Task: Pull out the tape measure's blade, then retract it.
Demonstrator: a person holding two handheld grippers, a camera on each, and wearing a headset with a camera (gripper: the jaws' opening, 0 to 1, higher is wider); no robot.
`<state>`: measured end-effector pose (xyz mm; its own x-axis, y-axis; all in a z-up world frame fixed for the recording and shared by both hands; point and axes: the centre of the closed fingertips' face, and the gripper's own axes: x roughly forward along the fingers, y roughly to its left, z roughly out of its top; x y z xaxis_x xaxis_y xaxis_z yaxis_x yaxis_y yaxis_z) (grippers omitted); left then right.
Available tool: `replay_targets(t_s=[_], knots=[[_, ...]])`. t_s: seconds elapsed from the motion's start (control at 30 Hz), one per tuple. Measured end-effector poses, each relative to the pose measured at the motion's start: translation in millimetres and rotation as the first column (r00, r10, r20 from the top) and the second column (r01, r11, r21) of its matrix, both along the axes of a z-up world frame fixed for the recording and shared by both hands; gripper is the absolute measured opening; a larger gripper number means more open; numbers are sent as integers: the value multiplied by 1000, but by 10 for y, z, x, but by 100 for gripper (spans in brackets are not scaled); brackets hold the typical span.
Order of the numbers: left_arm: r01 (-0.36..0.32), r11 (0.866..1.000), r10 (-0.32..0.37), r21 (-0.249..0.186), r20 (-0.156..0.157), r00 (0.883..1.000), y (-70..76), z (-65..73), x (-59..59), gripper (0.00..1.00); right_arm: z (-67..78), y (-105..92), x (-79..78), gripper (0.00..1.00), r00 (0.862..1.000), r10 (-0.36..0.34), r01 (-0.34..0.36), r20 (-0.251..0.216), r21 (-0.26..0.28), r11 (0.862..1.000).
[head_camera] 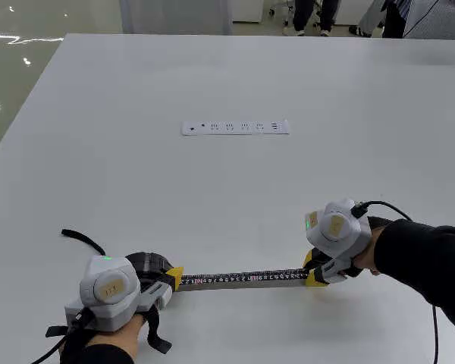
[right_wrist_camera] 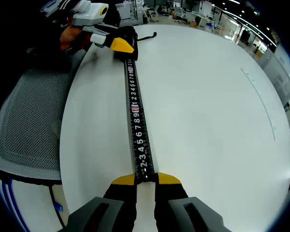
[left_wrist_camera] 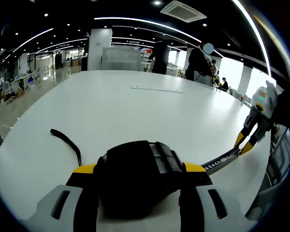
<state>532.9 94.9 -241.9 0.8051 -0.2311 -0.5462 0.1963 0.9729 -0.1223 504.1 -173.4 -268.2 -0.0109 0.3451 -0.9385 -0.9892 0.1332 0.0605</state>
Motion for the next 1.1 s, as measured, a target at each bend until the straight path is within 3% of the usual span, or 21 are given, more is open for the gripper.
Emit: replay_targets(t_s=[1.1], knots=[[14,1000,-14,-8,-12,1000,1,-11,-1,63,-31,88,-4,9,1000,-14,15,10,-36,999]])
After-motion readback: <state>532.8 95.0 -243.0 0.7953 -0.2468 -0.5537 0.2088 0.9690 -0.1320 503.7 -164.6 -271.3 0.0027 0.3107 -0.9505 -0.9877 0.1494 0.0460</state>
